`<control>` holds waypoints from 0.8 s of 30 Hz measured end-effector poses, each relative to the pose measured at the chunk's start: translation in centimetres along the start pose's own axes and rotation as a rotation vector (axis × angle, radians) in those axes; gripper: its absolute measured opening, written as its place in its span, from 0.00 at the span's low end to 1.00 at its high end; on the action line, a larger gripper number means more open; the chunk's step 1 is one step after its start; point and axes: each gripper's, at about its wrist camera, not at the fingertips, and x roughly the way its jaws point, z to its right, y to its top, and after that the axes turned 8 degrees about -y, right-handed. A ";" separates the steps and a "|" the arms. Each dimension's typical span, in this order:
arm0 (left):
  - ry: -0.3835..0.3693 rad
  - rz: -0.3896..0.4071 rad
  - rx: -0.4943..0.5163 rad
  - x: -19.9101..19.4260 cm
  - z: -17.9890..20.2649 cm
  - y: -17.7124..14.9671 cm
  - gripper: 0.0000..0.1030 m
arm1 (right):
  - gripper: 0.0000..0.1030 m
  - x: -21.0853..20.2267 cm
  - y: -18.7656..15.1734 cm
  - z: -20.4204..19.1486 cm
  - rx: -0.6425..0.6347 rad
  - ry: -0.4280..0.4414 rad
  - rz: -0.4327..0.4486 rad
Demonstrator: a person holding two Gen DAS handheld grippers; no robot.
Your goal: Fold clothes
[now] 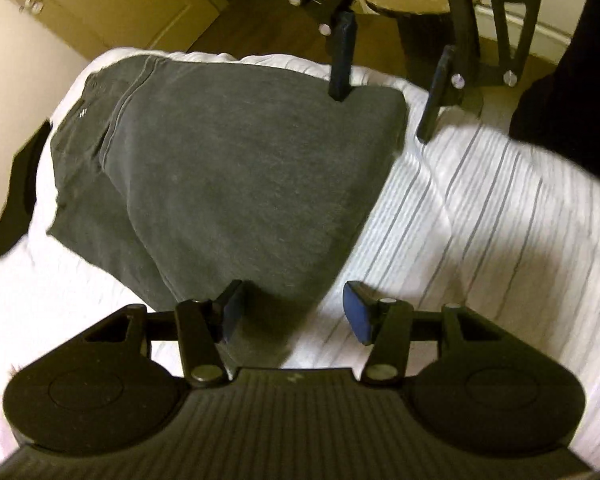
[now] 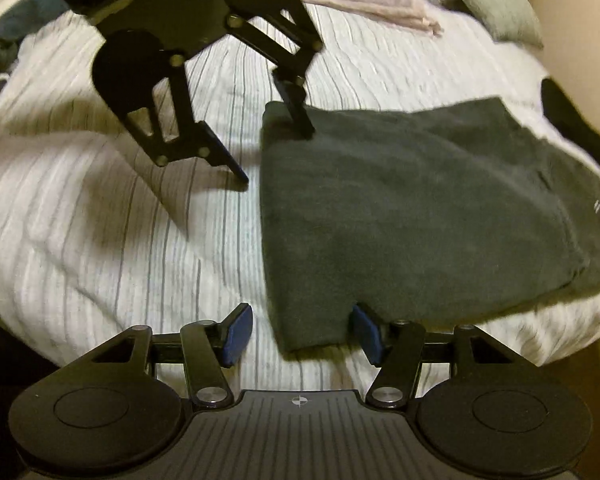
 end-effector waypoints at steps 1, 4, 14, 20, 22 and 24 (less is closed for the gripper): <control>0.016 -0.005 0.027 -0.1 0.2 -0.1 0.48 | 0.57 0.1 0.0 -0.2 -0.022 -0.020 0.004; 0.052 -0.028 0.107 0.8 0.2 -0.2 0.51 | 0.57 0.6 0.1 -1.0 -0.087 -0.081 0.017; -0.060 0.017 -0.134 -1.6 -4.2 0.2 0.39 | 0.32 0.7 0.8 -0.1 -0.191 -0.102 0.056; 0.042 0.015 0.075 -3.6 -2.2 0.7 0.47 | 0.19 -2.7 2.8 2.9 -0.125 -0.077 0.087; 0.086 0.009 0.141 -3.6 -1.8 0.9 0.47 | 0.19 -4.5 4.0 4.4 -0.082 -0.073 0.097; 0.113 0.003 0.158 -3.7 -2.1 1.2 0.34 | 0.19 -6.1 5.1 5.7 -0.055 -0.078 0.109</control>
